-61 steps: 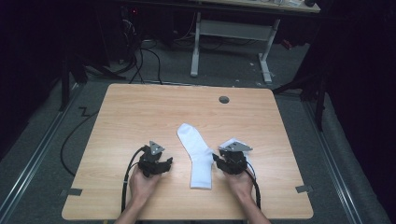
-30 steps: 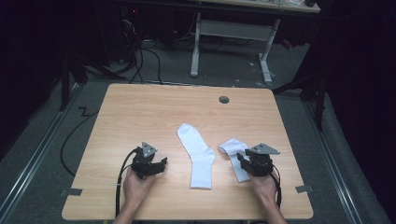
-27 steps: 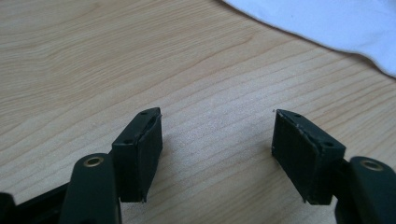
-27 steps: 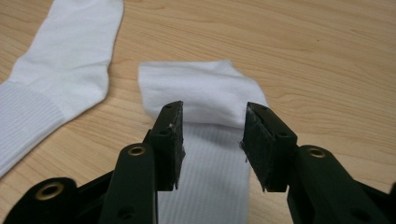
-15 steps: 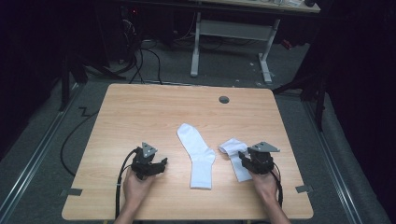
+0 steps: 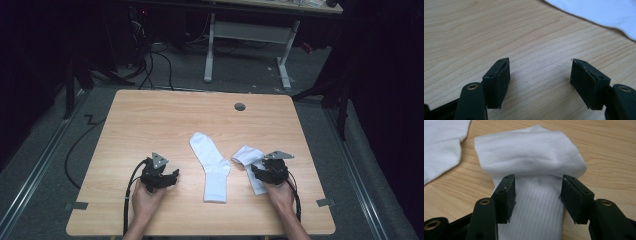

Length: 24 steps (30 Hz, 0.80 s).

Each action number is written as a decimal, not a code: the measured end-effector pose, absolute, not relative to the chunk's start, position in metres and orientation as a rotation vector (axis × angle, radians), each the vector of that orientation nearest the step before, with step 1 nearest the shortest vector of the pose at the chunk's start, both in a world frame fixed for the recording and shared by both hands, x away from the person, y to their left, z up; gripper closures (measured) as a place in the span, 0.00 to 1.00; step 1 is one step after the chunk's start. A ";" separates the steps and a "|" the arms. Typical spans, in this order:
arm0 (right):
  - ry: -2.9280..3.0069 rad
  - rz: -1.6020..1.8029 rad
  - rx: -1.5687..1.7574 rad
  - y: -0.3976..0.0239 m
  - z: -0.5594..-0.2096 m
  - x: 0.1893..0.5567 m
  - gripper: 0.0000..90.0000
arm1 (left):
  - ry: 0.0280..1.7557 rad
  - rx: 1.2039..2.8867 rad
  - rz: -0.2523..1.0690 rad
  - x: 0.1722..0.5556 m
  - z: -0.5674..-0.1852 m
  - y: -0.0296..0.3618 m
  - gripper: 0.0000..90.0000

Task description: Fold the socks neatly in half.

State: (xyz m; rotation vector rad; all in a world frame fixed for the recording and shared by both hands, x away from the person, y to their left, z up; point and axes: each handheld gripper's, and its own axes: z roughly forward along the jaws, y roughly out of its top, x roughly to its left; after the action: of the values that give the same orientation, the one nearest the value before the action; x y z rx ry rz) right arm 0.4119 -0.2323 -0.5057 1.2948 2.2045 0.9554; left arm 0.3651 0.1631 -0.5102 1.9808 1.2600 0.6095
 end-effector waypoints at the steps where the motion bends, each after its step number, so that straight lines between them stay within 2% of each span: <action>1: 2.205 0.949 1.292 -0.232 -0.506 0.412 0.51 | 1.261 1.980 0.610 0.365 -0.510 0.163 0.36; 5: 2.213 0.943 1.281 -0.232 -0.506 0.411 0.57 | 1.262 1.980 0.610 0.365 -0.510 0.163 0.36; 10: 2.244 0.925 1.256 -0.230 -0.503 0.407 0.77 | 1.262 1.980 0.610 0.365 -0.510 0.163 0.36; 12: 2.252 0.918 1.248 -0.229 -0.502 0.406 0.84 | 1.262 1.980 0.610 0.365 -0.510 0.163 0.36; 13: 2.252 0.918 1.248 -0.229 -0.502 0.406 0.84 | 1.262 1.980 0.610 0.365 -0.510 0.163 0.36; 14: 2.256 0.908 1.237 -0.228 -0.502 0.405 0.90 | 1.261 1.981 0.610 0.365 -0.510 0.163 0.36; 24: 2.262 0.957 1.282 -0.232 -0.499 0.403 0.94 | 1.261 1.980 0.610 0.365 -0.510 0.163 0.36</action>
State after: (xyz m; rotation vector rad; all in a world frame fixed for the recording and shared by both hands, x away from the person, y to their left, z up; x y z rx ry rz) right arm 0.4034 -0.2322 -0.4990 1.2823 2.2622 0.9565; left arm 0.3650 0.1631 -0.5102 1.9803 1.2614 0.6096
